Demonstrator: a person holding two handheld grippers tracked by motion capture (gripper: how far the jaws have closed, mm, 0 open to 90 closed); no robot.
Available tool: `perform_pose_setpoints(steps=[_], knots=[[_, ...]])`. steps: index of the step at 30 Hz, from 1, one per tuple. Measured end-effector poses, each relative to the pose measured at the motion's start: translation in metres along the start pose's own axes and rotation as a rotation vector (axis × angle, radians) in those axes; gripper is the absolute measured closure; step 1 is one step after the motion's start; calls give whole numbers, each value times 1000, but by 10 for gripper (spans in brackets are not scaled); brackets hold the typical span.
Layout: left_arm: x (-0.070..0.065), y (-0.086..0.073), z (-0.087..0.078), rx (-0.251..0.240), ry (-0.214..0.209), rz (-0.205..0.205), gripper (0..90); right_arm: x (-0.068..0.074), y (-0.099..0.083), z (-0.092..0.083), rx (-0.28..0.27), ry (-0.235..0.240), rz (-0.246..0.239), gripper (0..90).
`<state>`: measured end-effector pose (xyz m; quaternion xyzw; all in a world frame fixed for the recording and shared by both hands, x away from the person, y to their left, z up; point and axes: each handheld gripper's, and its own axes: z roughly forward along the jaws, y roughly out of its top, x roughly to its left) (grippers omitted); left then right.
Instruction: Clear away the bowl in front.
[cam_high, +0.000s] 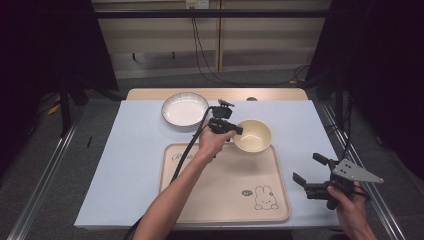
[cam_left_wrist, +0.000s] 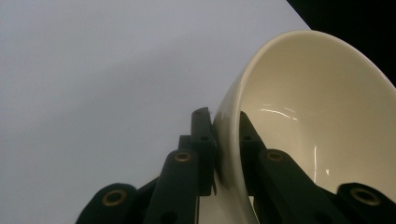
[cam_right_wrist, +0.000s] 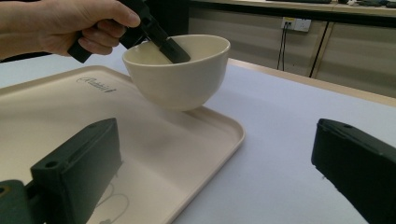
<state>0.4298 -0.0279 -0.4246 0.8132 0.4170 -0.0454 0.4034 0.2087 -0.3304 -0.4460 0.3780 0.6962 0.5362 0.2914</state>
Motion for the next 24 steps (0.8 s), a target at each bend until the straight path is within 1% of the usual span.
perform_pose_setpoints(steps=[1, 3, 4, 6, 7, 8, 9, 10, 11, 13, 17, 20, 22, 24], knots=[[-1, 0, 2, 5, -5, -3, 826, 0, 0, 0, 1, 1, 2, 11], [-3, 0, 7, 18, -5, 10, 827, 0, 0, 0, 1, 1, 2, 11], [-5, 0, 10, 19, 0, 9, 827, 0, 0, 0, 1, 1, 2, 11], [-7, 0, 15, 38, 13, 31, 826, 0, 0, 0, 1, 1, -2, 11], [-9, 0, 17, 27, 6, 17, 826, 0, 0, 0, 1, 1, -2, 11], [-9, 0, 19, 38, 2, 28, 827, 0, 0, 0, 2, -4, -3, 11], [-10, -1, 22, 27, -4, 11, 827, 0, -1, 1, 4, 3, -6, 11], [-11, -1, 24, 31, -1, 18, 827, 0, -1, 1, 4, 3, -6, 11], [-13, -2, 26, 29, 1, 13, 827, 0, -1, 0, 4, 7, -10, 11], [-12, -3, 29, 52, 6, 31, 826, 1, 0, 0, 5, 4, -1, 11], [-13, -4, 33, 60, 4, 41, 827, 0, 0, 0, 4, 2, -4, 11], [-15, -5, 37, 59, 11, 38, 826, 0, 0, 0, 3, -3, -5, 11], [-14, -6, 40, 64, -3, 35, 827, 0, 0, 0, 2, -1, -6, 11], [-14, -7, 43, 80, 3, 48, 826, 0, 0, 0, 1, 4, 0, 11]])
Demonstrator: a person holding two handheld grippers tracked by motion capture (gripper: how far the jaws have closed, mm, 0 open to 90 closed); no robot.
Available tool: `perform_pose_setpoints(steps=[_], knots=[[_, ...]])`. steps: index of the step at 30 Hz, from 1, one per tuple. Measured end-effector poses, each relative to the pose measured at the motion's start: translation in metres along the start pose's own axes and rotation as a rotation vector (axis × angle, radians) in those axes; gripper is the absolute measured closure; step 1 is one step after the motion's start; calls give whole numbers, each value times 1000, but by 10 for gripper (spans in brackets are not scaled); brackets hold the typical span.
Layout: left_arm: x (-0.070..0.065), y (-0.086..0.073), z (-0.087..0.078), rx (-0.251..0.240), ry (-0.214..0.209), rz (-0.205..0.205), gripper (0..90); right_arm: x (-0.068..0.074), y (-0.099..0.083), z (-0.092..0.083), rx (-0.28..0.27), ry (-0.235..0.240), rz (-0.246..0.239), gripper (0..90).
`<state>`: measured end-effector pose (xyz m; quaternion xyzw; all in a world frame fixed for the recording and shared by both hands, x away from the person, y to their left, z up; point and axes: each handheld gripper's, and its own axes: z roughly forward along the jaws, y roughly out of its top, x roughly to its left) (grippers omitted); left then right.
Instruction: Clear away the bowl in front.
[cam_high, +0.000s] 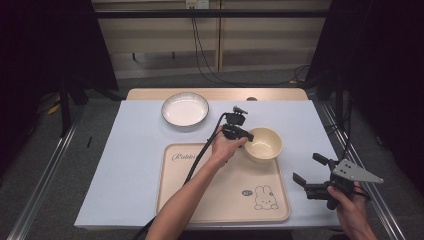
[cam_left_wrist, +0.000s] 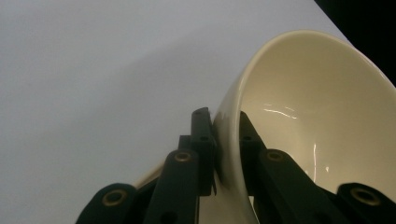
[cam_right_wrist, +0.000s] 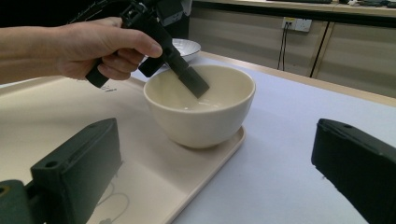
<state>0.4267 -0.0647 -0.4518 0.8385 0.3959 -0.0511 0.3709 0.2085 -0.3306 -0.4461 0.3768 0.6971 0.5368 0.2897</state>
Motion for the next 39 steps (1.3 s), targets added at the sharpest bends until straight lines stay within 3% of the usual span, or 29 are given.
perform_pose_setpoints(steps=[21, 28, 31, 32, 39], knots=[[-3, -1, 6, -7, 9, 3, 815, 0, 0, 0, -2, 1, -4, 11], [-4, -3, 6, -44, 15, 18, 801, 0, 0, 0, -2, 2, -4, 11], [-3, -5, 5, -61, 18, 10, 744, 0, 0, 0, 0, 0, -4, 11], [-3, -5, 5, -69, 30, 18, 744, 0, 0, 0, 0, 0, -4, 11], [-1, -10, 1, -115, 49, 85, 521, 0, 0, 0, 0, 1, -4, 11]])
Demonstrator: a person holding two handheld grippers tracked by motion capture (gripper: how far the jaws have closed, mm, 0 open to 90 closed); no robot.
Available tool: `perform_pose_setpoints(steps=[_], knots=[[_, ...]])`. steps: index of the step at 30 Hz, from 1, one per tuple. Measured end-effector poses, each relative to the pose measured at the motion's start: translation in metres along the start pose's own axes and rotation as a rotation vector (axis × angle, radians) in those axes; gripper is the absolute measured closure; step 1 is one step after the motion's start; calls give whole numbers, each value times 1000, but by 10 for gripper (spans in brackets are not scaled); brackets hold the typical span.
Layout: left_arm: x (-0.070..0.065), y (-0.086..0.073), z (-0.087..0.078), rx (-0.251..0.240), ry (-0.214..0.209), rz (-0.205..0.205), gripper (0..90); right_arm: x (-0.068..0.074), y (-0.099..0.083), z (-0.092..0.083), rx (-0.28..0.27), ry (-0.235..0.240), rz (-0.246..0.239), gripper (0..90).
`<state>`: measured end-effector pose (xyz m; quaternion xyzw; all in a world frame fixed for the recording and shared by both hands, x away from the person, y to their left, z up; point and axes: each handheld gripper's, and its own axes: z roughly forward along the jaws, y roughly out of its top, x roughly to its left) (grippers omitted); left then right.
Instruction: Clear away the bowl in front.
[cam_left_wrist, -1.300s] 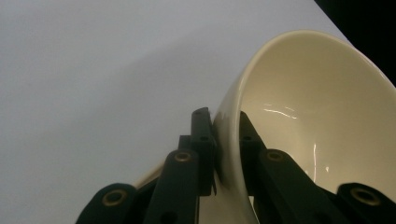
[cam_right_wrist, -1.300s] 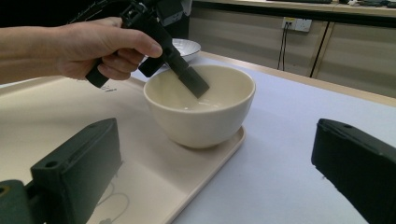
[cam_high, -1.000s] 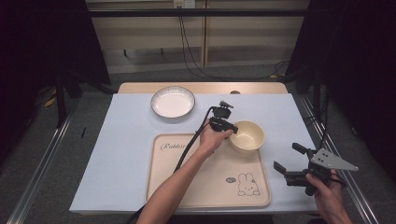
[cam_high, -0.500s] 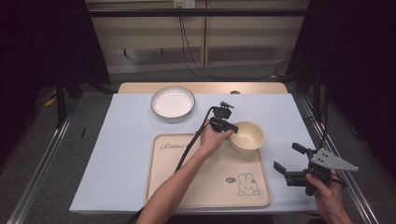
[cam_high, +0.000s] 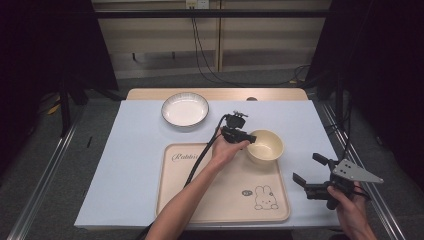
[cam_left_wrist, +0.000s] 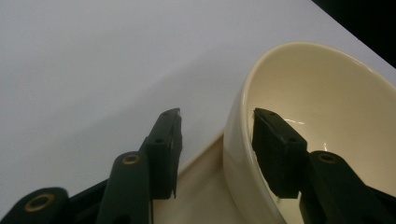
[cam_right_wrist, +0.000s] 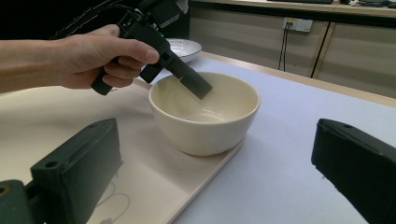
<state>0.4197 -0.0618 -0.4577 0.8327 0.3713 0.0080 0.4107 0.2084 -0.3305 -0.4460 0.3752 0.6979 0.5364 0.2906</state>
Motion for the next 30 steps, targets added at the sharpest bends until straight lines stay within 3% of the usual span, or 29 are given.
perform_pose_setpoints(steps=[5, 11, 16, 19, 26, 30], knots=[[-1, -2, -2, -31, 26, 25, 263, 0, 0, 0, 0, 0, 3, 11], [-2, -5, -9, -73, 22, 36, 63, 0, 0, 0, -3, 0, 4, 11], [-1, -6, -17, -110, 30, 51, 33, 0, 0, 0, -2, 0, 0, 11], [1, -8, -23, -126, 31, 37, 32, 0, 0, 0, -3, -3, -1, 11], [4, -16, -42, -208, 61, 72, 24, -1, 0, 0, -7, -1, -2, 11], [7, -20, -51, -238, 53, 71, 22, 0, 0, 0, -1, -4, 1, 11]])
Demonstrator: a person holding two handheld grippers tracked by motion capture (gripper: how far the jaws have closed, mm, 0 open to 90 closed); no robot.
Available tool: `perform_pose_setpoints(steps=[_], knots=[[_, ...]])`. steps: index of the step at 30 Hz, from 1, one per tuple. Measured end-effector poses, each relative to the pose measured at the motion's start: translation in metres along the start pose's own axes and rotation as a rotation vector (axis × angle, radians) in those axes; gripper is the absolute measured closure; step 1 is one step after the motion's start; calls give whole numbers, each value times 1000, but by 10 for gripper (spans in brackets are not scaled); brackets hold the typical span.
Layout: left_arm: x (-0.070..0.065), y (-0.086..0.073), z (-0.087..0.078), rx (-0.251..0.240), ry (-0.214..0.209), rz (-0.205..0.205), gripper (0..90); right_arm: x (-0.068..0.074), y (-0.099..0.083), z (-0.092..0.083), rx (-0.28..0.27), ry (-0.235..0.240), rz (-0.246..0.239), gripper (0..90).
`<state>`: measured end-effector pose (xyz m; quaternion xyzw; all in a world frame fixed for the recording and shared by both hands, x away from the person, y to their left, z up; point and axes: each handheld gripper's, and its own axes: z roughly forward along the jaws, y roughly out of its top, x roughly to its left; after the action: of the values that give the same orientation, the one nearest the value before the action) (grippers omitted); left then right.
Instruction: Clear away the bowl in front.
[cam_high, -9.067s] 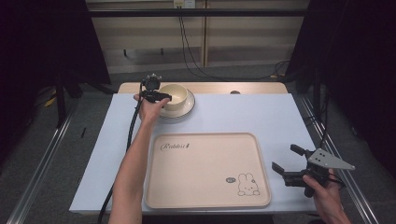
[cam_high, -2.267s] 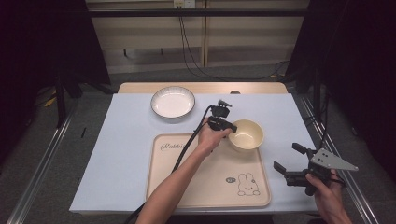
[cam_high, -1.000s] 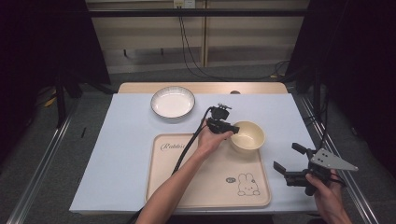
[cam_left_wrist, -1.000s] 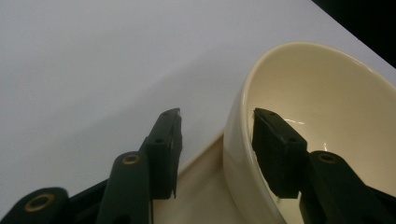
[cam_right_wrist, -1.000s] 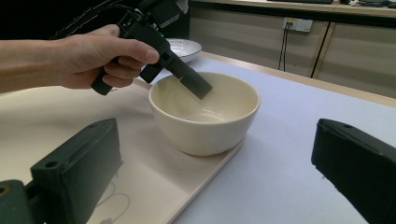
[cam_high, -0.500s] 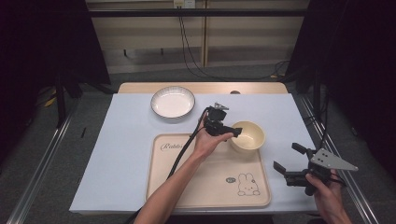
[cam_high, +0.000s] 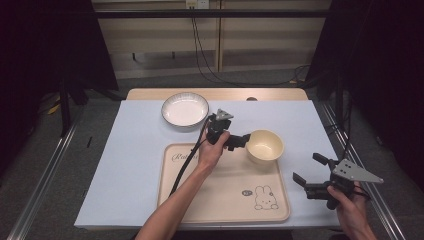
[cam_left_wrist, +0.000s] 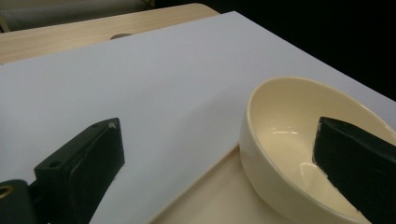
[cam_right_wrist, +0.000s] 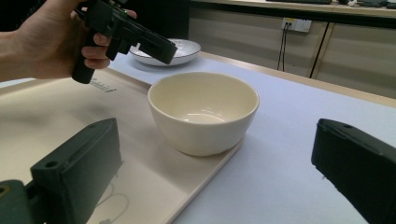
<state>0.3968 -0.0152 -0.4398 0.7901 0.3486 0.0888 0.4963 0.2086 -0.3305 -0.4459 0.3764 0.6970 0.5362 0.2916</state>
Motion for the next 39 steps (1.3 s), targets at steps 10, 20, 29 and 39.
perform_pose_setpoints(steps=[10, 20, 29, 39], knots=[[11, -8, -28, -50, 75, 15, 21, 0, 0, 0, 1, -3, 1, 11], [16, -11, -59, -55, 131, 23, 21, 0, 0, 0, 2, -4, 0, 11], [23, -15, -84, -85, 188, 7, 25, 0, 0, 0, 1, -7, -5, 11], [31, -24, -114, -130, 246, -13, 20, 0, 0, 1, 1, -4, -5, 11]])
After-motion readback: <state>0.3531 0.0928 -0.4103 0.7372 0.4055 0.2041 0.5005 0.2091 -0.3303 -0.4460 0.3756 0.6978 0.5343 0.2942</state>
